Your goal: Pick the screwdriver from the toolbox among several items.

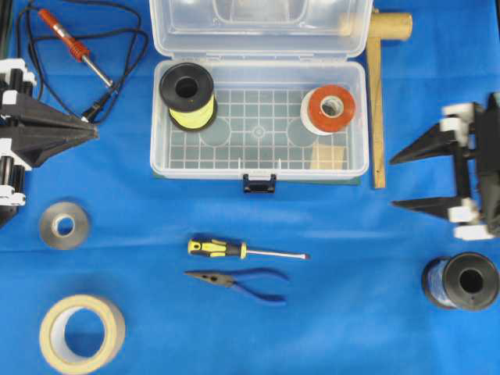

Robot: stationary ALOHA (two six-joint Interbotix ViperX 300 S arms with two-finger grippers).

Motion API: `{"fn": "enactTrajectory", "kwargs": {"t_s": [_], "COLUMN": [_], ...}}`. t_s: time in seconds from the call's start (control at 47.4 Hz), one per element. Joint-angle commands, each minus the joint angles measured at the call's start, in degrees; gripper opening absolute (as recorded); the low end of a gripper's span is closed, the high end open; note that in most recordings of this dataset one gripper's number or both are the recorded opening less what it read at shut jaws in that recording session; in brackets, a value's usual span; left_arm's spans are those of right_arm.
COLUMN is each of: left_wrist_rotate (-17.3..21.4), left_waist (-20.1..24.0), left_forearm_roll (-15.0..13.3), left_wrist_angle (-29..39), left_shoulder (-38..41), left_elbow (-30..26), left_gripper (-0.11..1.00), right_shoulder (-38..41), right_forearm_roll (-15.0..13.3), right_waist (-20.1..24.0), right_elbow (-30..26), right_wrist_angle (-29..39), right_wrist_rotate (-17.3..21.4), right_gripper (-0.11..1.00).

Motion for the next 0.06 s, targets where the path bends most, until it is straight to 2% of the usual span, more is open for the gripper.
{"fn": "enactTrajectory", "kwargs": {"t_s": [0.0, 0.042], "left_wrist_rotate": [0.1, 0.1], "left_waist": [-0.4, -0.4], "left_forearm_roll": [0.0, 0.0], "left_wrist_angle": [-0.6, -0.6], "left_shoulder": [0.4, 0.4], "left_elbow": [-0.6, -0.6], "left_gripper": [0.0, 0.0], "right_shoulder": [-4.0, -6.3], "right_forearm_roll": [-0.4, -0.6], "right_waist": [-0.4, -0.9], "right_elbow": [3.2, 5.2], "right_wrist_angle": [-0.9, -1.1], "right_wrist_rotate": [0.1, 0.1], "right_gripper": [0.73, 0.73]}}
